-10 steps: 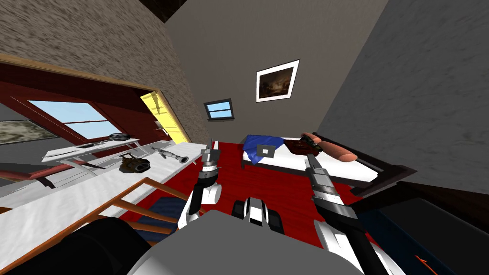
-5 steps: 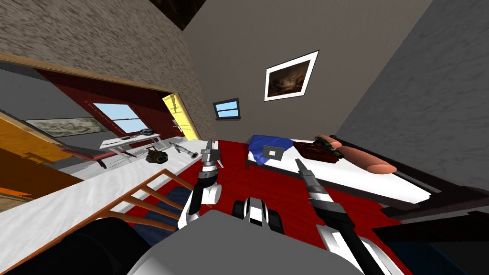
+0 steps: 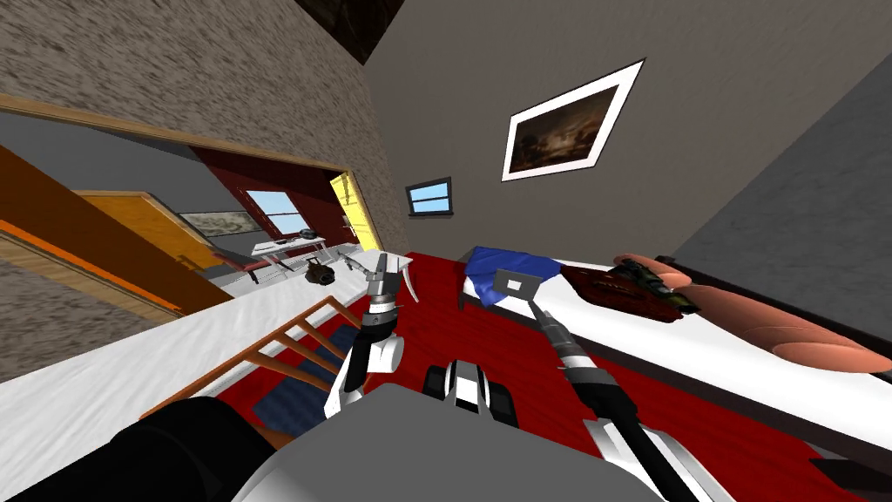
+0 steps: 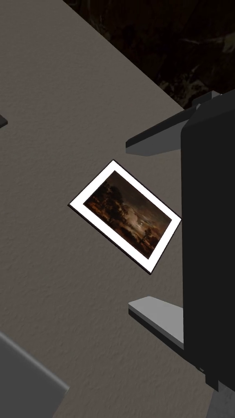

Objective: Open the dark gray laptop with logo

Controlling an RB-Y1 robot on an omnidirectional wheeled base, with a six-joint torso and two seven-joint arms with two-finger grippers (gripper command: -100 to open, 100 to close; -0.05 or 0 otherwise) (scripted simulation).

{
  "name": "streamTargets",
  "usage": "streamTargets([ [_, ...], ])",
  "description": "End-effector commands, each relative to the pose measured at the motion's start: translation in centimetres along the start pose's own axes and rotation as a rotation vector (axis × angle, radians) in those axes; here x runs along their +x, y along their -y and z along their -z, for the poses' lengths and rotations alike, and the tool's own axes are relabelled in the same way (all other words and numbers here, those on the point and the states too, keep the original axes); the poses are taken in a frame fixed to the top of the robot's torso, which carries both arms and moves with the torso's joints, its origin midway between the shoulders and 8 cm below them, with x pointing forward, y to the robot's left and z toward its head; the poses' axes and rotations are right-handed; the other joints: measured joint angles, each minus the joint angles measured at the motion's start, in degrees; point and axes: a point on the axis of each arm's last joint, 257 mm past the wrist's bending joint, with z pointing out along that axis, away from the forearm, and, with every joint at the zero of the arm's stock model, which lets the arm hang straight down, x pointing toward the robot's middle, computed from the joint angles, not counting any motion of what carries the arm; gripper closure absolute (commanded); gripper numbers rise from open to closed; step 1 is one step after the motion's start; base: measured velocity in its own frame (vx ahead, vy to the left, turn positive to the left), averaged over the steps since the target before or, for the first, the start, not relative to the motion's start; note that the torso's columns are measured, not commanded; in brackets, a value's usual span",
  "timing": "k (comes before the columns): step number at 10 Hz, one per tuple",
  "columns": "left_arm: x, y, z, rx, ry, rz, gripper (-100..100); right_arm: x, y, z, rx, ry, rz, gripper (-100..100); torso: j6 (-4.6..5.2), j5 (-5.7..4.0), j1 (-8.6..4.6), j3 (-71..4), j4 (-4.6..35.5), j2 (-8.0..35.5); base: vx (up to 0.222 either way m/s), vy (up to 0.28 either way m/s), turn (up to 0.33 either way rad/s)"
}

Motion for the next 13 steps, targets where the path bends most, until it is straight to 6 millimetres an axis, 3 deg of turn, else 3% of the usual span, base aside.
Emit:
streamTargets([
  [1, 0.0, 0.0, 0.0, 0.0, 0.0, 0.0, 0, 2.9, 3.5, 0.4, 0.073, -0.099, 0.106, -100, -0.07, 0.0, 0.02, 0.0, 0.0, 0.0, 0.03, 0.032, 0.292],
  [3, 0.0, 0.0, 0.0, 0.0, 0.0, 0.0, 0, 4.8, 6.9, 1.2, 0.134, -0.189, 0.216, -100, -0.07, 0.03, 0.1, 0.0, 0.0, -0.1, 0.043, 0.049, 0.375],
  [4, 0.0, 0.0, 0.0, 0.0, 0.0, 0.0, 0, 5.0, 7.3, 1.4, 0.142, -0.194, 0.216, -100, -0.04, 0.03, 0.11, 0.0, 0.0, 0.0, 0.03, 0.037, 0.113],
  [6, 0.0, 0.0, 0.0, 0.0, 0.0, 0.0, 0, 6.6, 11.1, 2.7, 0.206, -0.289, 0.336, -100, -0.07, 0.0, 0.03, 0.0, 0.0, 0.0, 0.032, 0.039, 0.292],
  [7, 0.0, 0.0, 0.0, 0.0, 0.0, 0.0, 0, 6.7, 11.5, 2.9, 0.214, -0.295, 0.337, -100, -0.08, 0.01, 0.05, 0.0, 0.0, 0.0, 0.035, 0.023, 0.13],
  [9, 0.0, 0.0, 0.0, 0.0, 0.0, 0.0, 0, 7.6, 15.9, 4.7, 0.282, -0.394, 0.466, -100, -0.05, 0.0, 0.04, 0.0, 0.0, 0.0, 0.036, 0.032, 0.276],
  [10, 0.0, 0.0, 0.0, 0.0, 0.0, 0.0, 0, 7.7, 16.2, 4.9, 0.29, -0.399, 0.468, -100, -0.09, 0.02, 0.09, 0.0, 0.0, 0.0, 0.031, 0.028, 0.138],
  [12, 0.0, 0.0, 0.0, 0.0, 0.0, 0.0, 0, 7.6, 20.4, 6.8, 0.352, -0.493, 0.606, -100, -0.06, 0.01, 0.05, 0.0, 0.0, 0.0, 0.032, 0.027, 0.289],
  [13, 0.0, 0.0, 0.0, 0.0, 0.0, 0.0, 0, 7.8, 21.2, 7.4, 0.369, -0.504, 0.607, -100, -0.08, 0.01, 0.04, 0.0, 0.0, -0.1, 0.041, 0.02, 0.138],
])
